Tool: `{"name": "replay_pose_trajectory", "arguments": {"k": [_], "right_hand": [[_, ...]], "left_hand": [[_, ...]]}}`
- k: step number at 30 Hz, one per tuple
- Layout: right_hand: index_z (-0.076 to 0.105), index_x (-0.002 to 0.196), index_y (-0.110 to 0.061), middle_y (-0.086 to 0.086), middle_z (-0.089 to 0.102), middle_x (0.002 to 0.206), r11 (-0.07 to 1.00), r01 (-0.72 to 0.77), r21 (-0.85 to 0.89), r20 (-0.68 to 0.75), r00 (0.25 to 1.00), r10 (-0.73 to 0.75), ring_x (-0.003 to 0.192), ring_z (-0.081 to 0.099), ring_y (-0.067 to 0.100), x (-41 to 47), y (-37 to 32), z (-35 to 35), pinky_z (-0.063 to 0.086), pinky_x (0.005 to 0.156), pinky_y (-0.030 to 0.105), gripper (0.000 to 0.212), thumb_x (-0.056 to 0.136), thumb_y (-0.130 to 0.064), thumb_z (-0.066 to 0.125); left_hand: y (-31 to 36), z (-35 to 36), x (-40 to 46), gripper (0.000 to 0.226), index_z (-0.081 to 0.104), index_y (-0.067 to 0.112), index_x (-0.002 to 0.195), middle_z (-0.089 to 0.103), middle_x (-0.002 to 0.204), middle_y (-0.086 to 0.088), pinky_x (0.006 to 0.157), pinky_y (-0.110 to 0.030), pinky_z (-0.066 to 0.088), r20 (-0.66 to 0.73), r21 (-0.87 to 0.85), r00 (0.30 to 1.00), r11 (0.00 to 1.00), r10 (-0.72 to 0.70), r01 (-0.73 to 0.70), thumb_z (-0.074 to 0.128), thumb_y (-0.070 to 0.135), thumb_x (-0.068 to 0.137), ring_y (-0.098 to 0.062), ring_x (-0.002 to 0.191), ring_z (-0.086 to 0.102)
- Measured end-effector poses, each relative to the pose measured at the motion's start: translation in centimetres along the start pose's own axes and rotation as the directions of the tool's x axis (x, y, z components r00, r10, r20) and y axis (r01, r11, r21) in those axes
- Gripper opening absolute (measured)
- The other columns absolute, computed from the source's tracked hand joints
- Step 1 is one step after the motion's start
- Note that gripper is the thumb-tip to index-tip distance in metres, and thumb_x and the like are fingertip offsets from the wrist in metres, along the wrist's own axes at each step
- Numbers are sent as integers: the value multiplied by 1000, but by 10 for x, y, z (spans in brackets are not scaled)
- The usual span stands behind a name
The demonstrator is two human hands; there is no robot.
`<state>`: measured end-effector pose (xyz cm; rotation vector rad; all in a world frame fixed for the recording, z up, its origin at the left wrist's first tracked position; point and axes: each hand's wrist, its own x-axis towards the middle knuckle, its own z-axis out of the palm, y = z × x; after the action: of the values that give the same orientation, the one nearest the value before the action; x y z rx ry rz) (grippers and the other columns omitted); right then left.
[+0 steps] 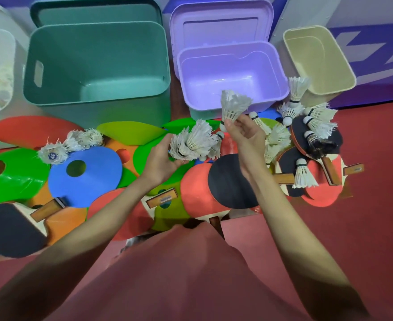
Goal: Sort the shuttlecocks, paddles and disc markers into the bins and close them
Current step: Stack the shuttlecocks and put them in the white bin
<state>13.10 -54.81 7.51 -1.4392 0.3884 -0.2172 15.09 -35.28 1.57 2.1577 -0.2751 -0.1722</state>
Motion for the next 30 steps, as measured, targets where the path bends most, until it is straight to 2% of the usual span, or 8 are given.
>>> {"name": "replay_pose_trajectory", "arguments": {"k": [5, 8, 13, 18, 21, 23, 25, 30], "right_hand": [[64, 97, -9, 14, 64, 82, 969, 70, -236, 130, 991, -40, 66, 51, 20, 0, 0, -1, 42, 63, 30, 20, 80, -9, 74], [65, 93, -3, 9, 58, 78, 914, 116, -389, 228, 973, -26, 56, 40, 19, 1, 0, -5, 34, 53, 30, 23, 77, -12, 77], [66, 100, -8, 22, 57, 94, 890, 132, -437, 247, 969, -22, 68, 46, 14, 1, -6, -22, 38, 57, 26, 34, 70, -12, 81], [65, 112, -15, 1, 63, 102, 868, 106, -485, 183, 983, -18, 83, 56, 8, 16, -4, -71, 48, 67, 22, 38, 75, -15, 77], [64, 112, -11, 9, 61, 109, 627, 79, -775, 47, 997, -67, 93, 59, 21, 38, 17, -112, 51, 82, 35, 36, 78, -19, 71], [61, 118, -7, 16, 58, 116, 335, 89, -938, 94, 996, -1, 102, 53, 36, 50, 32, -134, 44, 91, 45, 41, 78, -17, 68], [62, 116, -5, 18, 60, 116, 175, 99, -980, 120, 986, 114, 104, 49, 41, 55, 44, -144, 39, 93, 44, 38, 80, -16, 65], [65, 88, 0, 23, 65, 88, 139, 110, -984, 134, 976, 172, 94, 51, 42, 49, 46, -140, 46, 81, 45, 16, 83, -12, 56]], "left_hand": [[-4, -1, 2, 52, 57, 1, 111, 65, 102, -1, 74, -31, 46, 19, -16, 999, 999, 30, -30, 85, 13, 69, -16, 91, 60], [-3, 4, 4, 50, 58, 2, 108, 62, 97, 4, 73, -35, 47, 33, -35, 998, 998, 55, -54, 85, 13, 68, -11, 87, 59], [-2, 11, 7, 51, 58, 2, 109, 63, 98, 3, 74, -34, 48, 33, -63, 998, 997, 56, -54, 86, 14, 68, -9, 88, 60], [0, 19, 10, 58, 58, 4, 113, 64, 102, 3, 80, -35, 50, 28, -113, 1000, 994, 10, -7, 86, 18, 65, -6, 93, 60], [5, 25, 12, 62, 57, 4, 114, 65, 103, 2, 81, -36, 51, 42, -147, 999, 989, -18, 24, 80, 30, 63, -12, 94, 63], [8, 29, 12, 62, 57, 4, 112, 65, 101, 0, 80, -31, 50, 53, -168, 998, 985, -28, 36, 80, 34, 63, -12, 91, 62], [12, 33, 12, 64, 57, 5, 111, 64, 101, 1, 78, -21, 48, 64, -195, 998, 980, -30, 42, 81, 37, 62, -5, 88, 59], [11, 37, 14, 61, 57, 4, 110, 64, 99, 1, 78, -24, 47, 76, -179, 997, 983, -22, 36, 81, 32, 62, -5, 86, 58]]}}
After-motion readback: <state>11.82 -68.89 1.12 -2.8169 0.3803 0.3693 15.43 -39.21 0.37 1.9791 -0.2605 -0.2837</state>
